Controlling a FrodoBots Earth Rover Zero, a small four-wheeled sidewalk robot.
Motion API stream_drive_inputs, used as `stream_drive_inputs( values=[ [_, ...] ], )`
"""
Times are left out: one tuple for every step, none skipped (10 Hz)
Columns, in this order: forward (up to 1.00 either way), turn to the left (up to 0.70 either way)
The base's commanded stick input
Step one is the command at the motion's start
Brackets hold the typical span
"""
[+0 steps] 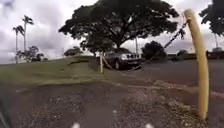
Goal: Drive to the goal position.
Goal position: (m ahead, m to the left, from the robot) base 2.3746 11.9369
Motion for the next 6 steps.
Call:
stream_drive_inputs(
  values=[
    [0.15, 0.0],
    [0.0, 0.0],
    [0.0, 0.24],
    [0.0, 0.65],
    [0.0, 0.7],
    [0.0, 0.7]
  ],
)
